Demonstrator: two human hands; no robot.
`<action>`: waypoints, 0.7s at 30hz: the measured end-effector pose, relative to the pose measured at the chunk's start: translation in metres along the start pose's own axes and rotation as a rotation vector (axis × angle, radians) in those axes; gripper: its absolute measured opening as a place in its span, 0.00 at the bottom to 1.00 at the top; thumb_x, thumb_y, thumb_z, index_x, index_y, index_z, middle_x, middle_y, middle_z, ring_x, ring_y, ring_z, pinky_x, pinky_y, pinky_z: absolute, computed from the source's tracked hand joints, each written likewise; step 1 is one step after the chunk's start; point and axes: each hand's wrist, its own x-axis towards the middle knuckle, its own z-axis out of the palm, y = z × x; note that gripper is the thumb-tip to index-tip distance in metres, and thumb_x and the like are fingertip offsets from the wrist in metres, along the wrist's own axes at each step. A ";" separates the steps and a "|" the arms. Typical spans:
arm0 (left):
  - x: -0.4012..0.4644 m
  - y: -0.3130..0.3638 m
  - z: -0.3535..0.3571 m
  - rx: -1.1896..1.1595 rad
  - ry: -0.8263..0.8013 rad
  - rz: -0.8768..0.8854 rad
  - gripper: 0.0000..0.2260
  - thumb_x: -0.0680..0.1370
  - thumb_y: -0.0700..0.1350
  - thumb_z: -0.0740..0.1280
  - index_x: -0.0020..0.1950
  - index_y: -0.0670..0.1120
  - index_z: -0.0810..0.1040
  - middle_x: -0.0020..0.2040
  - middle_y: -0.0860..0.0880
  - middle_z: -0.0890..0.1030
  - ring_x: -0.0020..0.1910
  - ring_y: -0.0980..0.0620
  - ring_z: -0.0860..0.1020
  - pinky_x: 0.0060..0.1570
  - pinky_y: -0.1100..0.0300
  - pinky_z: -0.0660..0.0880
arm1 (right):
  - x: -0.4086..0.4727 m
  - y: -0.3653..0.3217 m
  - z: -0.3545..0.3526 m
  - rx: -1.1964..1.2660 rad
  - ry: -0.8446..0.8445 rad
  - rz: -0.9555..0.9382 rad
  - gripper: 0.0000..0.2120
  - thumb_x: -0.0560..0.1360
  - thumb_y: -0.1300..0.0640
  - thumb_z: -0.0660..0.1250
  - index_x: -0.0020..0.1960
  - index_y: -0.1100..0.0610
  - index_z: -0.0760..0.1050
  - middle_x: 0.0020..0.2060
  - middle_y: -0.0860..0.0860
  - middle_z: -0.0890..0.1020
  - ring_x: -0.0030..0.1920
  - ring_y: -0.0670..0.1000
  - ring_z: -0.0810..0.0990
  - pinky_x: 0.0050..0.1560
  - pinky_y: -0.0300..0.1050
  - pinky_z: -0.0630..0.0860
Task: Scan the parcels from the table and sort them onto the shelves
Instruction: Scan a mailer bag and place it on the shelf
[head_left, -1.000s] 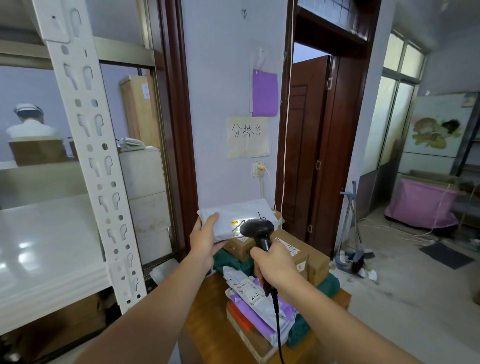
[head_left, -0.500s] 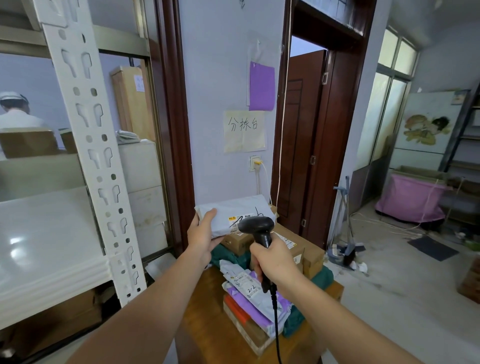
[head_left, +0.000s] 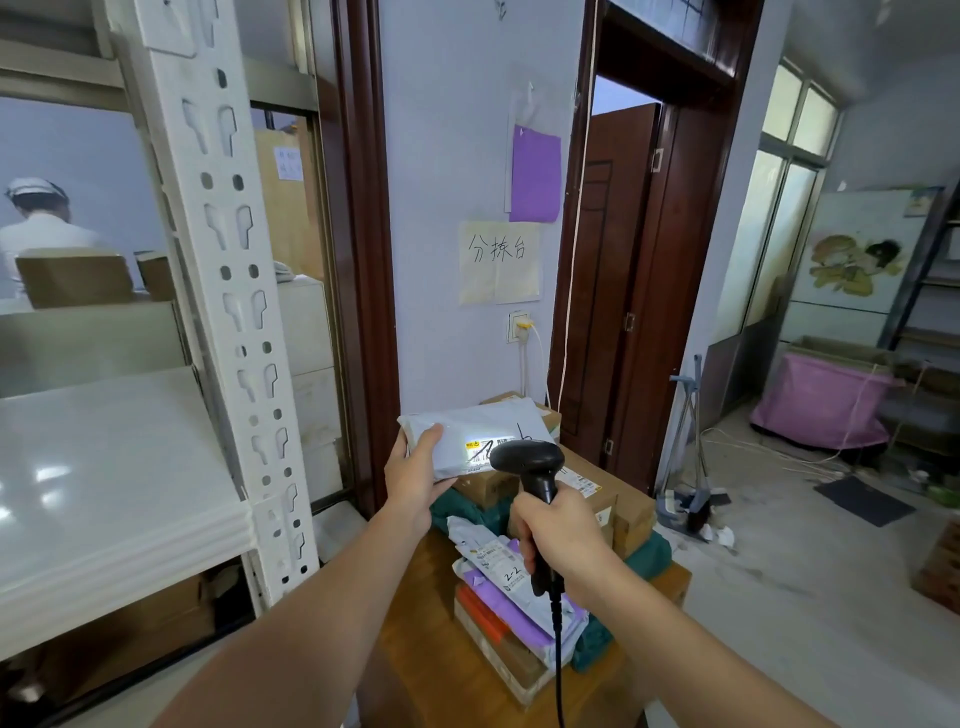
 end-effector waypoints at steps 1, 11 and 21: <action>0.000 0.000 -0.001 -0.003 -0.001 -0.001 0.26 0.79 0.48 0.74 0.76 0.55 0.72 0.62 0.46 0.82 0.58 0.45 0.84 0.54 0.45 0.84 | -0.001 0.000 0.000 0.023 -0.006 0.021 0.07 0.75 0.61 0.63 0.38 0.60 0.72 0.26 0.55 0.74 0.26 0.53 0.72 0.32 0.46 0.74; -0.006 0.006 -0.005 -0.019 -0.012 0.013 0.25 0.80 0.46 0.73 0.76 0.56 0.72 0.60 0.47 0.83 0.57 0.45 0.84 0.55 0.42 0.83 | -0.001 0.008 -0.003 0.268 -0.080 0.094 0.04 0.75 0.61 0.65 0.43 0.60 0.71 0.30 0.55 0.73 0.27 0.52 0.70 0.29 0.46 0.71; -0.007 -0.002 -0.014 0.010 0.005 -0.024 0.28 0.79 0.48 0.74 0.78 0.56 0.70 0.61 0.47 0.82 0.56 0.45 0.84 0.54 0.43 0.84 | -0.015 0.005 0.005 0.122 -0.015 0.037 0.04 0.77 0.63 0.64 0.43 0.61 0.72 0.28 0.54 0.74 0.25 0.51 0.72 0.28 0.44 0.74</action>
